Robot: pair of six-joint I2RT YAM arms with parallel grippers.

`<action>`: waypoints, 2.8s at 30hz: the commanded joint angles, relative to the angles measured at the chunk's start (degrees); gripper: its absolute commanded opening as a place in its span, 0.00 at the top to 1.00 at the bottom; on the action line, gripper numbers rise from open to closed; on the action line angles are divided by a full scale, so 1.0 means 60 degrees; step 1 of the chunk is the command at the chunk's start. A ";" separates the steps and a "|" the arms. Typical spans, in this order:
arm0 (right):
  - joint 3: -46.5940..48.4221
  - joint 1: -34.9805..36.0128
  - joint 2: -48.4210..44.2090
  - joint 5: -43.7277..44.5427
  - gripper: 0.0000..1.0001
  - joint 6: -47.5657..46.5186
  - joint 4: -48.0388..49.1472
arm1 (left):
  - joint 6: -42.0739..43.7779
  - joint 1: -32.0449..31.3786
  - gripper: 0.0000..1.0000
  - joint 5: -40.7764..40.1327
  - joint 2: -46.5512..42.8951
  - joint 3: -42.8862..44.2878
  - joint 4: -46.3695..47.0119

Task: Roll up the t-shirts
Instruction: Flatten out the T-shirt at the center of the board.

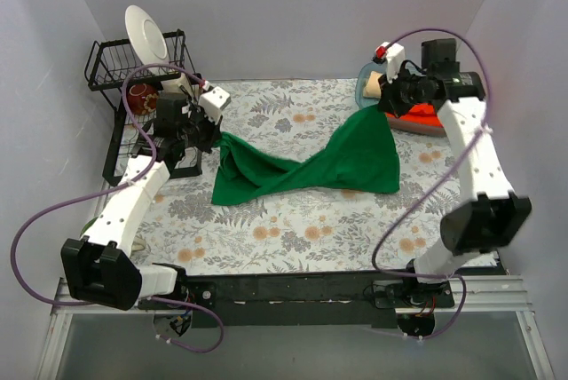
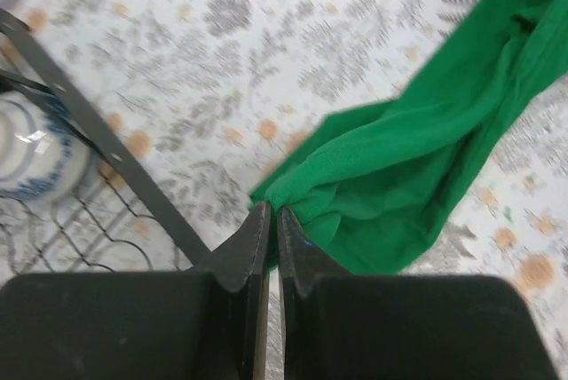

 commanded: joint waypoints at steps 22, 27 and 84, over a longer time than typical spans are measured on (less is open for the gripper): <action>-0.4638 0.2872 -0.4621 0.2924 0.35 -0.0816 0.1085 | -0.0166 0.0127 1.00 -0.0066 -0.0176 0.0097 0.1257; -0.3969 0.1716 -0.2132 0.2516 0.28 0.0197 0.1570 | -0.0313 0.0127 1.00 0.0300 -0.0118 -0.0183 0.0920; -0.3073 0.0835 -0.2082 0.1224 0.99 0.0592 0.3562 | 0.0405 0.0420 1.00 -0.1324 0.0996 -0.0315 0.0582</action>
